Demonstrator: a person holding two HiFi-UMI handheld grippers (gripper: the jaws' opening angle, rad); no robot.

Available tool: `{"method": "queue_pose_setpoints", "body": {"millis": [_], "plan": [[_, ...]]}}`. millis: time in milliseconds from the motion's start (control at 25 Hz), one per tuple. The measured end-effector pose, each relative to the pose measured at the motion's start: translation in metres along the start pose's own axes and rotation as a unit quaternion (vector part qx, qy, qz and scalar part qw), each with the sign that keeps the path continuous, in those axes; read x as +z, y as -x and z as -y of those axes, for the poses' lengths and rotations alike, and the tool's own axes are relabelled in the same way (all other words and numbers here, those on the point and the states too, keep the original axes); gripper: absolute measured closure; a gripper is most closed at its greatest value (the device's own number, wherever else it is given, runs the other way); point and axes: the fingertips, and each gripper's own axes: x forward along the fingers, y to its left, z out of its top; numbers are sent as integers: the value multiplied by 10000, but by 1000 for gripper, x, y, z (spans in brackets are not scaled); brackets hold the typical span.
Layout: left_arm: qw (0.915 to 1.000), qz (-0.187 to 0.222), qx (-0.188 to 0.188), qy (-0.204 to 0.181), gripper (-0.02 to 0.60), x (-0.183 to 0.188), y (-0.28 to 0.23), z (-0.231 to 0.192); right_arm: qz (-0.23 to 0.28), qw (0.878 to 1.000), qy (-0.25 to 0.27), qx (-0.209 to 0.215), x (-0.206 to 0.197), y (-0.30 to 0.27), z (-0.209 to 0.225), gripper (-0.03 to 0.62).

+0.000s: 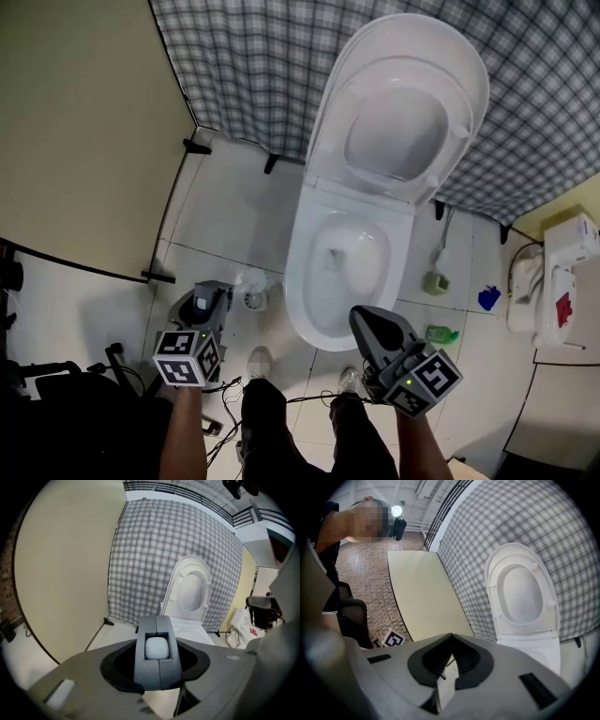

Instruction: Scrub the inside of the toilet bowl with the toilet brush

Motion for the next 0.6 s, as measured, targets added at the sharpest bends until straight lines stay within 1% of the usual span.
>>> {"method": "queue_pose_setpoints", "body": {"millis": [80,160,280,440,600], "plan": [[9997,-173,142,10,391,-35,-13,-10,-114,9999,-5,73,-10,-6,-2,594],[9993,-254,279,-31,391,-64,-26,-19,-203,9997,-4,112,-21,-13,-1,594],[9986,-376,359,-102,391,-101,-50,-28,-278,9995,33,131,-37,-22,5,594],[9962,-664,445,-348,391,-142,-79,-33,-190,9998,-11,16,-56,-28,17,594],[9944,-849,430,-454,391,-174,-102,-37,-170,9998,58,82,-67,-34,21,594]]}}
